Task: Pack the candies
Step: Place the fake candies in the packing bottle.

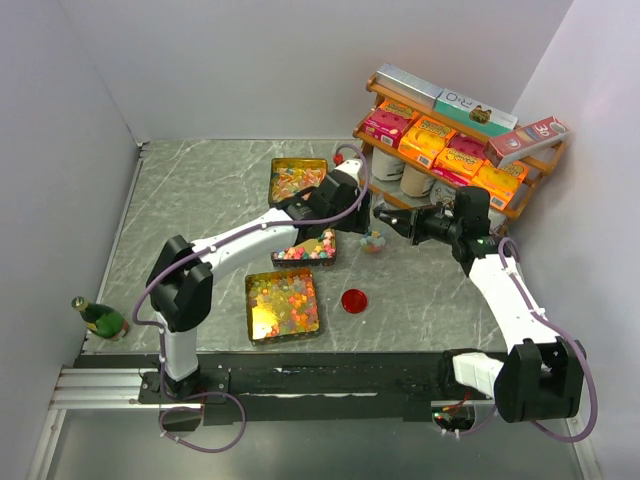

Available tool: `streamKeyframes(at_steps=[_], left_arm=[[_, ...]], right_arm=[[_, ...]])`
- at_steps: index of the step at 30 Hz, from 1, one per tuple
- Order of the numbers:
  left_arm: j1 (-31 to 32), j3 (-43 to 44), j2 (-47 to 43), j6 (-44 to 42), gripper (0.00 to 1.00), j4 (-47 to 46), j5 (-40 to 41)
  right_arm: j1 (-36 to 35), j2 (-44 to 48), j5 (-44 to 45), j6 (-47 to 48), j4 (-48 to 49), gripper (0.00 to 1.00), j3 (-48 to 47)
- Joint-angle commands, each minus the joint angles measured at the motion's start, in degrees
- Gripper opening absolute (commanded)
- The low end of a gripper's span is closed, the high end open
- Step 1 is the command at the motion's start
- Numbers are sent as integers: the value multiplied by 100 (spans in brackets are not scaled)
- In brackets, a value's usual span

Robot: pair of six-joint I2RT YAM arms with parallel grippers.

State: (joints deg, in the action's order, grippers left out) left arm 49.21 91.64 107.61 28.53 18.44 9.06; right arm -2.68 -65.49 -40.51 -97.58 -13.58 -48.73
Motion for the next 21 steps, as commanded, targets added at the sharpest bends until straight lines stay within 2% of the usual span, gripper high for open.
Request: streamKeyframes(at_steps=[1,7,11,14,21], left_arm=[[18,328,-241,-23,73,107,210],[-236,356,-442,82,76,582,386],[-797,-145,-890,372,83,635,237],[-1228,-330,-909,469,88,845,253],[-2090,178,-31,557,89,1355,184]], right_arm=[[30,247,-168,423,67,0,-303],[30,239,78,2407,-1066,0,-1085],[-83,116,359,4058,-1794,0,-1665],[-294,2,552,4885,-2103,0,-2061],[-830,-332,1168,6048,-2535,0,-2685]])
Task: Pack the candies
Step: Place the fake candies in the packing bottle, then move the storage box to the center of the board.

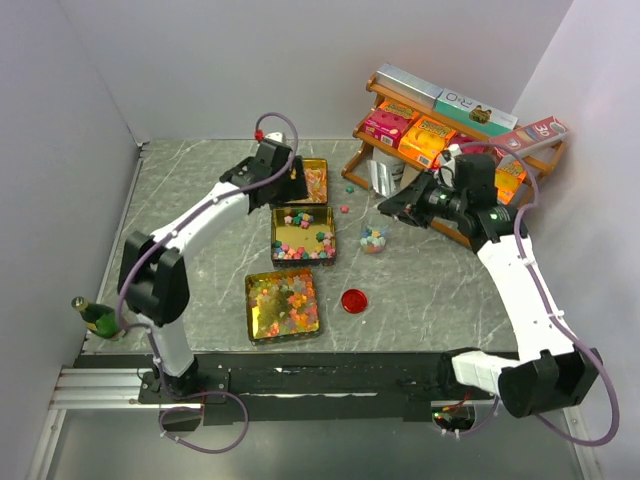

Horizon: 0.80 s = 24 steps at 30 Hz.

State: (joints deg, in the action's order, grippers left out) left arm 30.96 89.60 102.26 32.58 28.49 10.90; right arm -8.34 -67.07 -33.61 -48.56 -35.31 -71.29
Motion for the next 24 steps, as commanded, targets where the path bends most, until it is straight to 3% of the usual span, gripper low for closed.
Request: streamKeyframes(at_steps=[1,9,15,24], left_arm=[[-440,591,645,187,89,385,-8],[-1109,1726,2122,293,81,306,-132],[-1197,2483,2905,223,63,490,-184],[-1189,1464,2466,-31,27,17,-571]], right_arm=[[-326,-297,530,1381,-432,0,-491],[-607,-948,759,2368,-872,0,-1115],[-625,-1062,970,2597,-854,0,-1185],[-616,-1186,891,2570,-820,0,-1291]])
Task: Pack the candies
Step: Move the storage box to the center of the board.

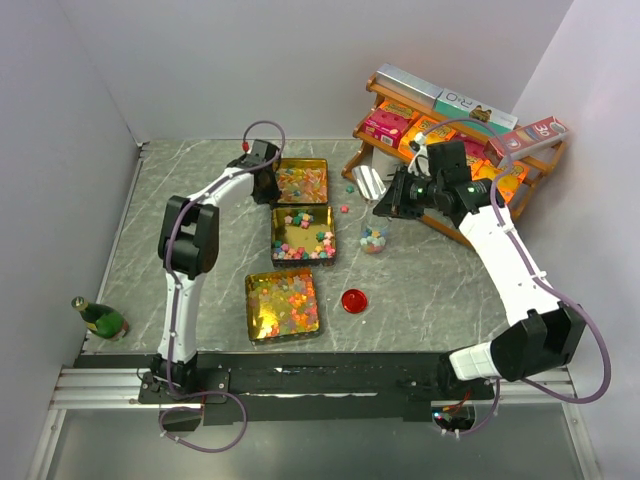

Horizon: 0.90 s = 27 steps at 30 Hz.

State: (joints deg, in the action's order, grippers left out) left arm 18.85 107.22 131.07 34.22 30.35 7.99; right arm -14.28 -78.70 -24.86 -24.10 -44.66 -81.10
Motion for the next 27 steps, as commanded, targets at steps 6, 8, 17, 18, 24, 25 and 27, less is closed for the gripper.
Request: streamKeyframes(at_steps=[6,8,17,18,24,25,27], left_arm=[[31,-1088,-836,-600,1,-451,-711],[22,-1342,-933,-714,1,-512,-755],[75,-1740,-1303,-1180,1,-496,-913],[83,-1740,-1312,-1198,1,-460,-817],[338,-2029,-1540,-1400,1,-310,-501],[373,-2073,-1575,-1426,1,-302,-404],[444,-2161,-1645,-1392,1,-232,-342]], right_arm=[[-22,-84,-80,19,177,0,-266],[-22,-102,-98,-25,177,0,-248],[-40,-155,-150,-139,177,0,-257],[-57,-155,-150,-165,195,0,-231],[-145,-181,-115,-244,160,0,-204],[-171,-207,-89,-236,142,0,-204],[-215,-243,-63,-157,38,0,-266]])
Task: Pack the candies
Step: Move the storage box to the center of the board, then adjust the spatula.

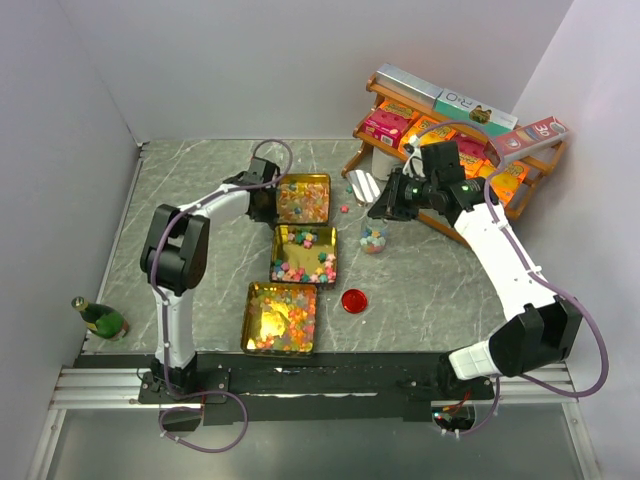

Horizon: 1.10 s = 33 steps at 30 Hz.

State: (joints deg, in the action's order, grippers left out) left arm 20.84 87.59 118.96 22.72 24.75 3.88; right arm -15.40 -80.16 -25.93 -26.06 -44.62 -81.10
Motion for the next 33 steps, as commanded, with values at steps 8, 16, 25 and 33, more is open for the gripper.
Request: streamKeyframes(at_steps=[8,16,25,33], left_arm=[[271,-471,-689,48,19,284,226],[210,451,-733,329,59,557,535],[-97,1269,-1401,426,79,856,-184],[-344,1015,-2244,417,91,268,-2808]], right_arm=[[-174,-272,10,487,-196,0,-441],[-192,-430,-70,1445,-161,0,-600],[-472,-1335,132,3212,-915,0,-1855],[-947,-1924,-648,4513,-2014,0,-3165]])
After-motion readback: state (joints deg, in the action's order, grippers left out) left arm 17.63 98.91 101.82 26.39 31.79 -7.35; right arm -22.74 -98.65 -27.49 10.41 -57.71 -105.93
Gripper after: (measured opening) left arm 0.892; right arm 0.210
